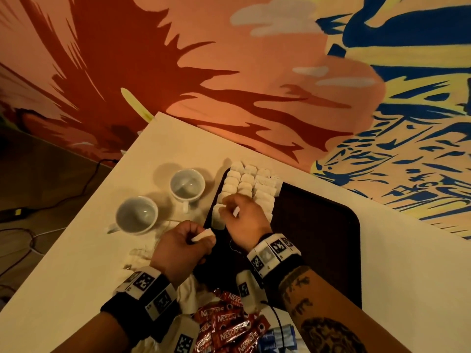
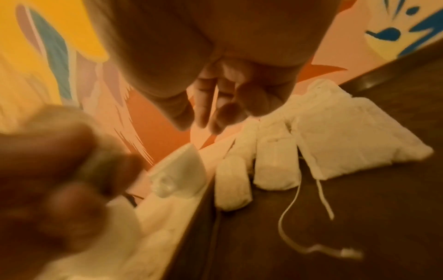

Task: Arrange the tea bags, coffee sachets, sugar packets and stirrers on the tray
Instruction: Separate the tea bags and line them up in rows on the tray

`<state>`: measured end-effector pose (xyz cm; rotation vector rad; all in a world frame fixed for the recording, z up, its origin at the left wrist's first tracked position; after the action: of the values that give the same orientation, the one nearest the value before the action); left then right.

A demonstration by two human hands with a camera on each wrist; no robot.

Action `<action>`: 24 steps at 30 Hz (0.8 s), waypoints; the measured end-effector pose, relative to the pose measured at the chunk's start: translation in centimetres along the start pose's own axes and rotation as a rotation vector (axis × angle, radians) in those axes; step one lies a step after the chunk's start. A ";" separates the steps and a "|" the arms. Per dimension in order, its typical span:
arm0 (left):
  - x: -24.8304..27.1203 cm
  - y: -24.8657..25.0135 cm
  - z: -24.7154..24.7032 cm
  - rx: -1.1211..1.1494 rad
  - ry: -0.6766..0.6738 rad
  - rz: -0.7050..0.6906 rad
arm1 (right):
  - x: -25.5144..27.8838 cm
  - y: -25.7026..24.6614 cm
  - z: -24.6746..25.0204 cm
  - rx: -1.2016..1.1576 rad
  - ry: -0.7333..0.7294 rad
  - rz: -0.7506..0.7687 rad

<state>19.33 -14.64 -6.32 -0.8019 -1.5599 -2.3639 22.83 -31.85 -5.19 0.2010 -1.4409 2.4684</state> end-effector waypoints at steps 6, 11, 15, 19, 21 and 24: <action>0.9 1.4 -1.6 -0.156 -0.062 -0.023 | 6.6 -0.7 0.1 -0.359 -0.165 0.050; 2.5 2.2 -3.4 -0.197 -0.094 -0.059 | 8.6 0.4 2.7 -0.345 -0.022 0.107; 3.5 2.7 -4.7 -0.191 -0.124 -0.106 | 9.4 1.4 3.9 -0.330 0.006 0.063; 4.5 3.0 -5.5 -0.164 -0.121 -0.146 | 10.1 2.2 4.9 -0.456 0.054 0.041; 4.5 2.9 -5.8 -0.183 -0.123 -0.155 | 10.6 2.0 5.0 -0.510 -0.011 0.079; 4.5 2.7 -6.0 -0.211 -0.101 -0.178 | 10.9 1.7 5.0 -0.403 -0.072 0.132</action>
<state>14.81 -20.56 -3.50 -0.8694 -1.4933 -2.6908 11.86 -35.21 -1.33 0.1151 -2.0004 2.2224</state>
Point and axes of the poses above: each hand's wrist, its own x-axis away from the middle knuckle, its own z-axis out of the back of the hand, y = z × x, the point moved 6 cm from there along -x, towards the middle knuckle, and after that the axes turned 14 degrees about -x, right-handed, at the moved point
